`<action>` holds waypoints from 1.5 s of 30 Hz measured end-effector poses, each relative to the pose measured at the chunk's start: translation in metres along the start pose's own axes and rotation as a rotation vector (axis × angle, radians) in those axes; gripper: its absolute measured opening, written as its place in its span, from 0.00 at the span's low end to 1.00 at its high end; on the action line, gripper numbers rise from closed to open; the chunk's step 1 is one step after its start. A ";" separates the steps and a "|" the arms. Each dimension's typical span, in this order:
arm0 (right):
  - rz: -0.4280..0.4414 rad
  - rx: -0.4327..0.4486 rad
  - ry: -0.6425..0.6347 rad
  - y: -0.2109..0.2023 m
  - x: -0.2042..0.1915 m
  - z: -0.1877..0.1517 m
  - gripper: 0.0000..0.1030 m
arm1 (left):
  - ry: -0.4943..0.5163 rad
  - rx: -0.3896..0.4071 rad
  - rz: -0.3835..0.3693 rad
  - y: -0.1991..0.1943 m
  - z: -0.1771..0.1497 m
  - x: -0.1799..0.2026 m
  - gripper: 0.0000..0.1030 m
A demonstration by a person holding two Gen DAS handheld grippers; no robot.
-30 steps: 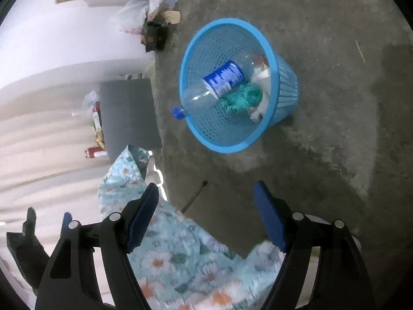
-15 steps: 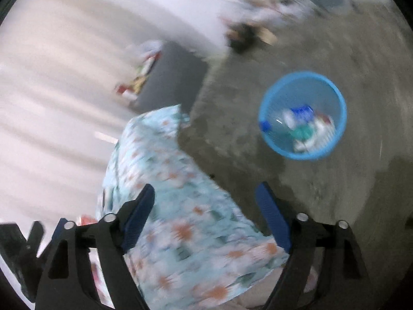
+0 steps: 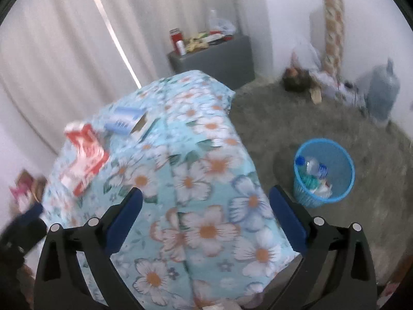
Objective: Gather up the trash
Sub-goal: 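Move both tools back to the remaining trash on the bed, then grasp the red-and-white snack bag with the left tool while the right tool grasps the medicine box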
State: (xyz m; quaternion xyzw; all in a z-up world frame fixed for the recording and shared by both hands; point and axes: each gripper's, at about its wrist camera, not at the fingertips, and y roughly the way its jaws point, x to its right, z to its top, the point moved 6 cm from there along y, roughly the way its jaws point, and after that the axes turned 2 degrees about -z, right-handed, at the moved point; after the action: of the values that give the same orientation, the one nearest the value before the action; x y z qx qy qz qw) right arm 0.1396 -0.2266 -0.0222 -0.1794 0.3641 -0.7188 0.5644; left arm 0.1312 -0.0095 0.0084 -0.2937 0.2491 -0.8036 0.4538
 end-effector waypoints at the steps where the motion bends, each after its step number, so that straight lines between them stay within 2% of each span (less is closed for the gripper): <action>1: -0.027 0.015 -0.044 -0.002 -0.011 0.001 0.93 | -0.011 0.008 0.005 -0.003 0.000 -0.005 0.91; 7: -0.135 0.094 -0.231 -0.005 -0.058 0.015 0.94 | -0.074 0.016 0.024 -0.007 0.001 -0.039 0.91; 11: -0.135 0.103 -0.249 -0.001 -0.069 0.026 0.94 | -0.105 0.026 0.017 -0.004 0.001 -0.057 0.91; 14: -0.059 0.096 -0.212 -0.001 -0.062 0.036 0.94 | -0.139 0.046 0.004 -0.004 0.001 -0.071 0.91; 17: 0.053 0.101 -0.127 0.001 -0.048 0.042 0.94 | -0.172 0.069 -0.022 -0.008 0.002 -0.083 0.91; 21: 0.072 0.044 -0.050 0.016 -0.033 0.042 0.94 | -0.193 0.083 -0.044 -0.012 -0.001 -0.098 0.91; 24: 0.127 -0.022 0.000 0.030 -0.033 0.040 0.94 | -0.194 0.087 -0.036 -0.010 -0.002 -0.109 0.91; 30: 0.323 -0.131 0.099 0.056 -0.050 0.043 0.93 | -0.188 0.090 -0.012 -0.004 -0.001 -0.123 0.91; 36: 0.518 -0.228 0.216 0.086 -0.066 0.053 0.86 | -0.243 0.077 0.009 0.007 -0.002 -0.148 0.91; 40: 0.557 -0.273 0.280 0.106 -0.070 0.059 0.79 | -0.297 0.053 -0.001 0.020 -0.003 -0.162 0.91; 43: 0.605 -0.264 0.250 0.106 -0.085 0.068 0.77 | -0.337 0.034 -0.010 0.030 -0.005 -0.172 0.89; 45: 0.649 -0.256 0.216 0.105 -0.100 0.078 0.75 | -0.362 0.021 -0.012 0.038 -0.005 -0.178 0.80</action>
State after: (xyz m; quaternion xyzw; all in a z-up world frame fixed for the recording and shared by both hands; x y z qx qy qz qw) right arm 0.2927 -0.1678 -0.0311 -0.0467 0.5466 -0.4659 0.6943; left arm 0.2238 0.1295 -0.0645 -0.4304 0.1531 -0.7428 0.4895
